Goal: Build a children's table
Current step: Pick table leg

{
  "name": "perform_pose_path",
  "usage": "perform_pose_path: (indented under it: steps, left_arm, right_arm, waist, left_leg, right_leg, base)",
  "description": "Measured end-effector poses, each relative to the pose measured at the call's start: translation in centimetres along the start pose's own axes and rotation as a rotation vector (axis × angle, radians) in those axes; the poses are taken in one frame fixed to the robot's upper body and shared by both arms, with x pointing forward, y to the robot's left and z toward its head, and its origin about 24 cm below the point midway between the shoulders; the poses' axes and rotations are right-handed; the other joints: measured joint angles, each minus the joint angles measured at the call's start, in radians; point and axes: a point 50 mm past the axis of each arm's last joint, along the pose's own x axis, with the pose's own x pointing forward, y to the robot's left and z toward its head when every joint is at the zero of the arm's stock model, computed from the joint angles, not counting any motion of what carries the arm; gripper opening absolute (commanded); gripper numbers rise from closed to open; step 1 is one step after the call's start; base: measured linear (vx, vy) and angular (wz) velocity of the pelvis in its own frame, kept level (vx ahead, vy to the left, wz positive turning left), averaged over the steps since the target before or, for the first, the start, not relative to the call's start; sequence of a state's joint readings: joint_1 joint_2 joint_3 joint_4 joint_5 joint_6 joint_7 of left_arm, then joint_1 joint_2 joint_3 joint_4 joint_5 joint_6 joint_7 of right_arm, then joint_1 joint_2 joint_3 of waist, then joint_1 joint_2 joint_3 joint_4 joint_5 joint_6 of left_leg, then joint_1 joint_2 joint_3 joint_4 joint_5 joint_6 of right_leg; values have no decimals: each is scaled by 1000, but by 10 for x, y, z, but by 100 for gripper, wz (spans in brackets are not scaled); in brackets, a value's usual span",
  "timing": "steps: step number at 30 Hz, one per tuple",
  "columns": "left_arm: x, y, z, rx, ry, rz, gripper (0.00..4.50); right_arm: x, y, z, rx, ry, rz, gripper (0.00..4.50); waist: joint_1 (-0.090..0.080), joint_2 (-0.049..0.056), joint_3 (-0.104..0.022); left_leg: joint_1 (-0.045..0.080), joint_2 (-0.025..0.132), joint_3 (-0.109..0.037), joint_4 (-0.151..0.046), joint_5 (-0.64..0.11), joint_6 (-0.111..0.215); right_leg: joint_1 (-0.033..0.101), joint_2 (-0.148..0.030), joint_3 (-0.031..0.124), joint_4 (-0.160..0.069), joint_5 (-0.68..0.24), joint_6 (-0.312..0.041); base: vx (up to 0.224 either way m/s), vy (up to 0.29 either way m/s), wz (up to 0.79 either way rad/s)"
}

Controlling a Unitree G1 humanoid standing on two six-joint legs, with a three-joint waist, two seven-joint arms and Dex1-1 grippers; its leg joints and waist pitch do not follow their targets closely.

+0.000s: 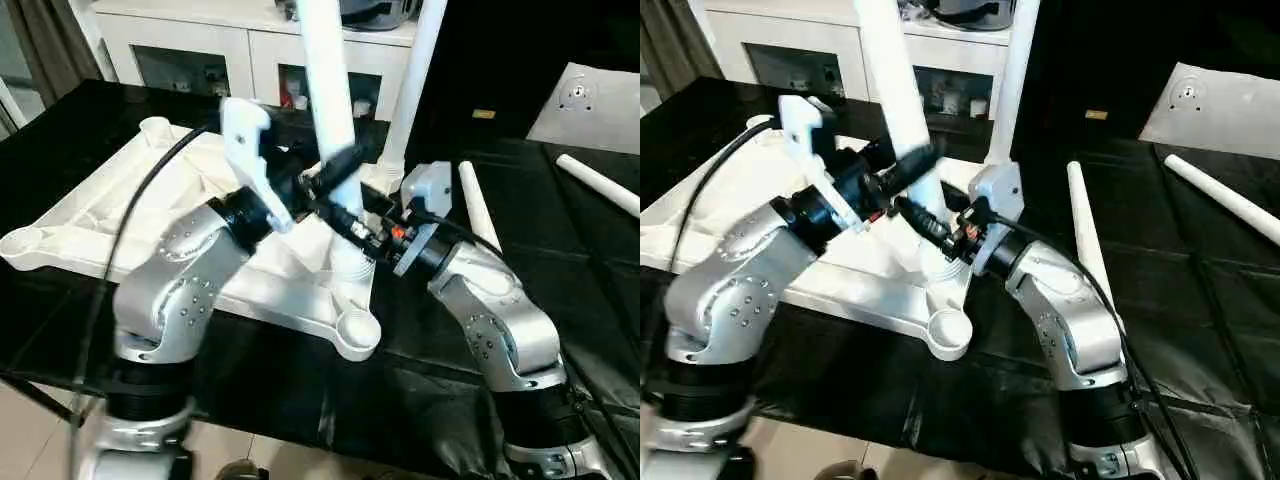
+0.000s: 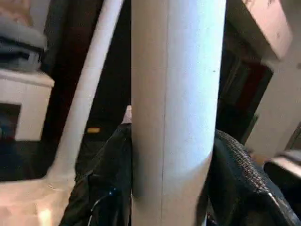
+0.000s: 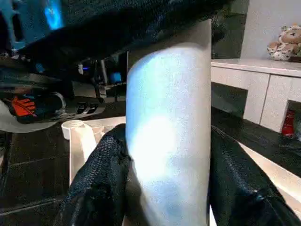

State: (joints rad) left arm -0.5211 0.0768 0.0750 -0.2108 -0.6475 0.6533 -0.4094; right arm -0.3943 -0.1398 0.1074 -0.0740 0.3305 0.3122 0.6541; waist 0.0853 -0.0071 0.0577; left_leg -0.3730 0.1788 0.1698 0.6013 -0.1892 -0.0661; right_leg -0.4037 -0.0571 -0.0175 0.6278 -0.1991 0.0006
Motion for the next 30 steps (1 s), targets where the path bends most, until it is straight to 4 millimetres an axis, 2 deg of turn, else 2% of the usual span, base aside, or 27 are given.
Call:
perform_pose_path:
  steps: [4, 6, 14, 16, 21, 25, 30]
  left_arm:
    - [0, 3, 0, -38, 6, 13, 184]
    - [2, 4, 2, -46, 10, 21, 183]
    - [2, 21, 22, -19, 8, 117, 182]
    - [0, 25, 22, -25, 30, 129, 182]
    - [0, 35, 25, -65, 119, 89, 182]
    - [4, 33, 31, -88, 153, -10, 182]
    - [6, 30, 36, -96, 193, -106, 182]
  right_arm:
    - [0, -1, 0, 1, 1, -9, 186]
    - [1, -1, 1, 3, 0, -13, 256]
    - [3, 0, -2, 78, 22, 5, 300]
    - [2, -1, -2, 115, 29, 12, 330]
    - [2, -11, 11, 160, 101, 51, 372]
    - [-3, -19, 18, 200, 141, 90, 378]
    - [-9, -22, 15, 252, 187, 182, 380]
  waist:
    - [-1, 0, 0]
    - [-1, 0, 0]
    - [-1, 0, 0]
    - [1, 0, 0]
    - [4, 0, 0]
    - [4, 0, 0]
    - [4, 0, 0]
  left_leg:
    - [0, 0, 0, 0, 0, 0]
    - [0, 0, 0, 0, 0, 0]
    - [0, 0, 0, 0, 0, 0]
    - [0, 0, 0, 0, 0, 0]
    - [0, 0, 0, 1, 0, 0]
    - [0, -1, 0, 1, 0, 0]
    - [0, -1, 0, 1, 0, 0]
  right_leg:
    - [0, 0, 0, 0, 0, 0]
    - [0, 0, 0, 0, 0, 0]
    - [0, 0, 0, 0, 0, 0]
    - [0, 0, 0, 0, 0, 0]
    - [0, 0, 0, 0, 1, 0]
    - [0, 0, 0, 0, 1, 0]
    - [0, 0, 0, 0, 1, 0]
  base:
    - [0, 0, 0]
    - [0, 0, 0]
    - [0, 0, 0]
    - [0, 0, 0]
    - [0, 0, 0]
    - [0, 0, 0]
    - [0, 0, 0]
